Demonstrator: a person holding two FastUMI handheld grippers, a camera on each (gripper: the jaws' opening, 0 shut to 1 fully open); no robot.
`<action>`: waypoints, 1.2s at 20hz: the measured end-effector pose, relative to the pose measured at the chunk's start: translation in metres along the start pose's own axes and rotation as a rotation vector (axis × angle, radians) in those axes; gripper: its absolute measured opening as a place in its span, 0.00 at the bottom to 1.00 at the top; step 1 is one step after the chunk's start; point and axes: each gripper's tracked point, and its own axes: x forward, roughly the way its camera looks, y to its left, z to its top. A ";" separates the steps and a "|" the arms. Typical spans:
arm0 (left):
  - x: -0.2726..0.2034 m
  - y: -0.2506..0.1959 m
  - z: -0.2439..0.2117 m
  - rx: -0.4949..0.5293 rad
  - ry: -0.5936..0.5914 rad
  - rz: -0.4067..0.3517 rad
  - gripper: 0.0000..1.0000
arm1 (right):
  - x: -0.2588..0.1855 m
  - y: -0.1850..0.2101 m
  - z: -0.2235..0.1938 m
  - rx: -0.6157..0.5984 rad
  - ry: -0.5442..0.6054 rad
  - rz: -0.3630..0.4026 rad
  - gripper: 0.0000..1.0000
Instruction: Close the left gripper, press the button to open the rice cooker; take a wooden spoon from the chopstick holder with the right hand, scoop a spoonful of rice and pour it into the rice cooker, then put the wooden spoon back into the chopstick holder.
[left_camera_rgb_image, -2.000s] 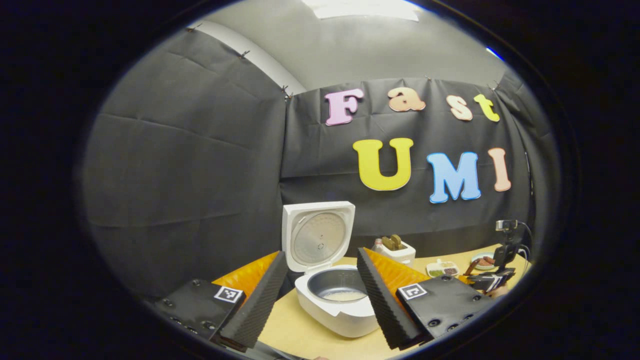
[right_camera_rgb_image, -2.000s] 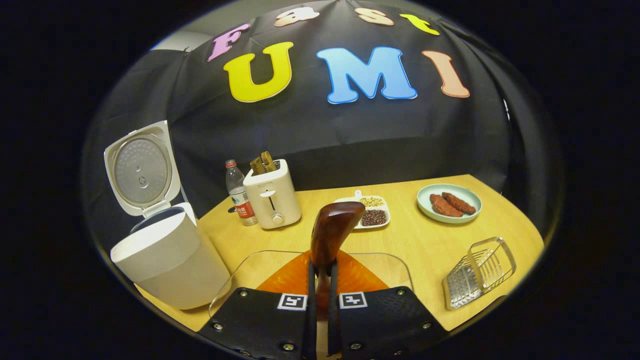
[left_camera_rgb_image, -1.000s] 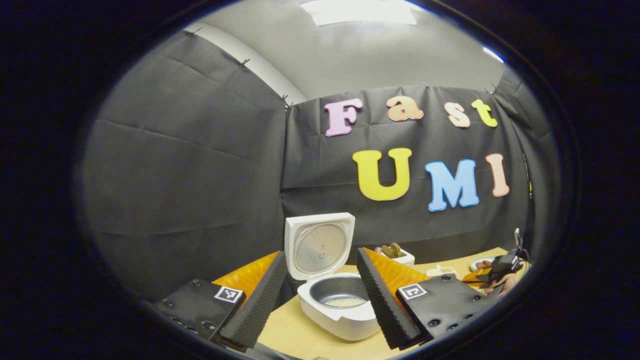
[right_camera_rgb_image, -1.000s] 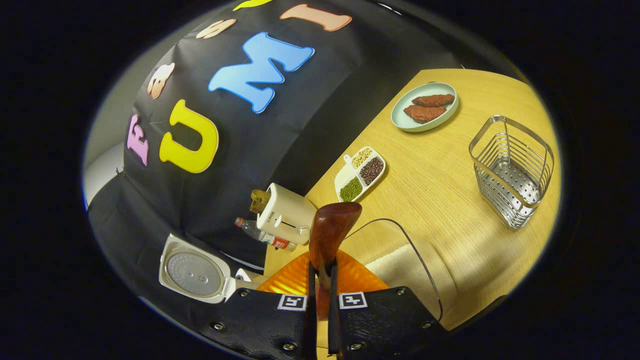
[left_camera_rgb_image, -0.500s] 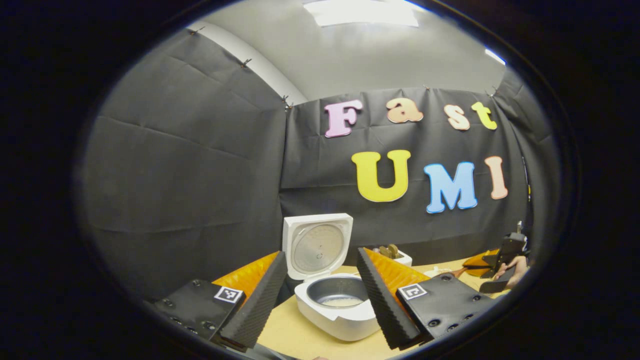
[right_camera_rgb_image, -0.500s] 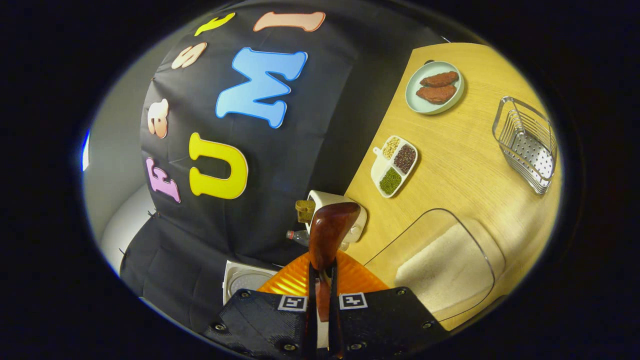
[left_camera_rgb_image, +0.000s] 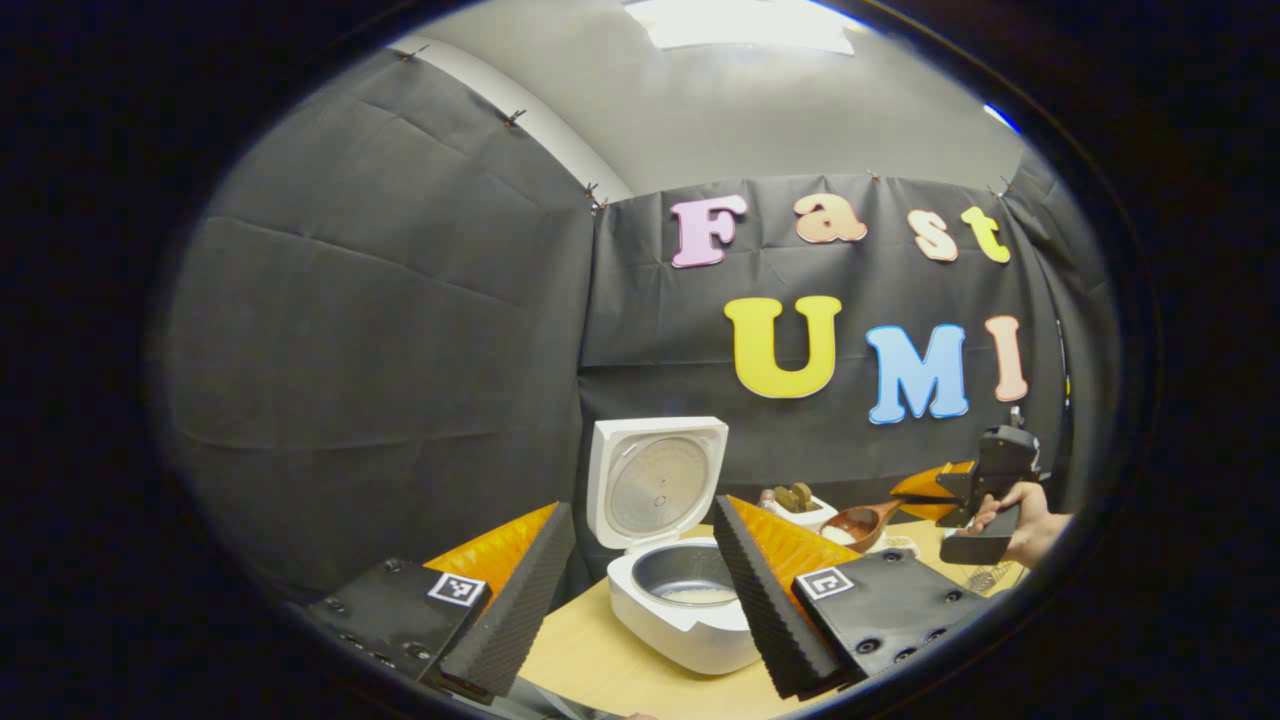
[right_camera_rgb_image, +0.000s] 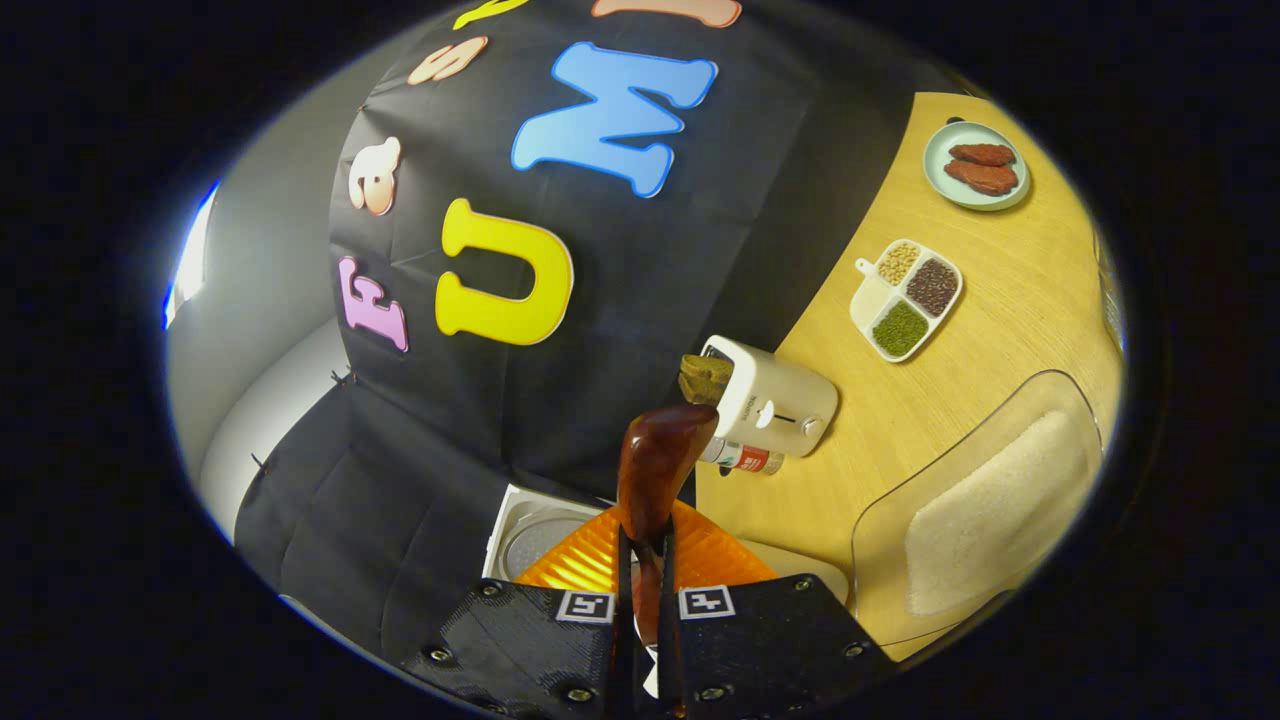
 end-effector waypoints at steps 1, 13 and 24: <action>-0.001 0.004 -0.002 0.000 0.004 0.008 0.96 | 0.008 0.008 -0.006 -0.020 0.009 0.009 0.09; -0.028 0.054 -0.023 -0.023 0.051 0.120 0.97 | 0.098 0.070 -0.105 -0.242 0.151 0.078 0.09; -0.036 0.069 -0.032 -0.030 0.063 0.164 0.96 | 0.128 0.058 -0.163 -0.683 0.234 0.028 0.09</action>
